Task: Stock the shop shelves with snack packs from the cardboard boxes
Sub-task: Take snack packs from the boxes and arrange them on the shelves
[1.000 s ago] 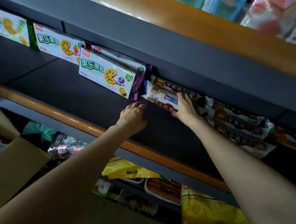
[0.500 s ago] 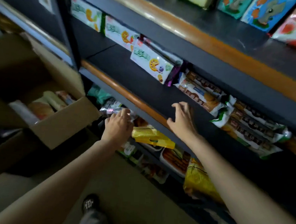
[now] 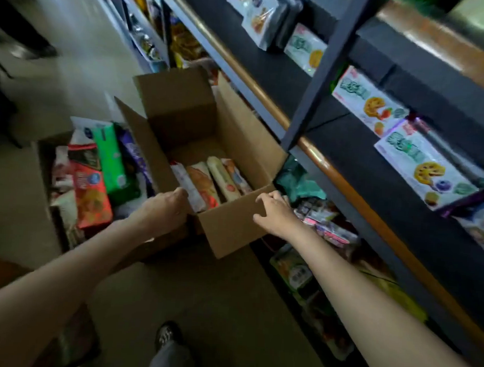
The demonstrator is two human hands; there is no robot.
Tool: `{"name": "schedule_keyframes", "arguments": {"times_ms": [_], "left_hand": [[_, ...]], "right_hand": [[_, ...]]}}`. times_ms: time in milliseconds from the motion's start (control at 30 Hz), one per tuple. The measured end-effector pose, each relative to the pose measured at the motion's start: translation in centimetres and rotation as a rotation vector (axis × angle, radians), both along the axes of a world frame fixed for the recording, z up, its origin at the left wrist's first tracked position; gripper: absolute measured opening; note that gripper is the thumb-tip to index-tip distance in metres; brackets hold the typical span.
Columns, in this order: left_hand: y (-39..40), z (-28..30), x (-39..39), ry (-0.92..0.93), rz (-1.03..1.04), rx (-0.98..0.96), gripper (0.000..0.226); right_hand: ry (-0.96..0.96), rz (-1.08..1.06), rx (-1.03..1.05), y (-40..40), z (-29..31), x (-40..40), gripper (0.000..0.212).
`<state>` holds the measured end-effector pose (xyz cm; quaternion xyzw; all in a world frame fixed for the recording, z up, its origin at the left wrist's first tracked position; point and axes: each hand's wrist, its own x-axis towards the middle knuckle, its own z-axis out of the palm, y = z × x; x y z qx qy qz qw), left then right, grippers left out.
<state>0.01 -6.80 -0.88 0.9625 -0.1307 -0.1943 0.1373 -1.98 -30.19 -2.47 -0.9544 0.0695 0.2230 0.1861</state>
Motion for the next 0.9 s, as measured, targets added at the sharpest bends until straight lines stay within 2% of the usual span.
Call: {"name": "schedule_keyframes", "arguments": {"times_ms": [233, 467, 600, 733, 900], "left_hand": [[4.9, -0.8, 9.3, -0.028, 0.055, -0.07, 0.029], [3.6, -4.6, 17.4, -0.027, 0.011, -0.096, 0.036], [2.3, -7.3, 20.6, 0.011, -0.039, -0.003, 0.045], [2.4, -9.3, 22.7, 0.033, -0.019, 0.05, 0.041], [2.9, -9.9, 23.9, 0.027, 0.016, 0.01, 0.042]], "right_hand": [[0.125, -0.049, 0.157, 6.0, -5.4, 9.2, 0.036], [0.34, -0.165, 0.334, 9.0, -15.4, 16.9, 0.056], [0.422, -0.212, 0.426, 10.2, -19.9, 18.4, 0.062], [0.475, -0.239, 0.483, 10.5, -21.5, 19.4, 0.063], [0.496, -0.159, 0.409, 8.9, -21.7, 21.4, 0.066]]}}
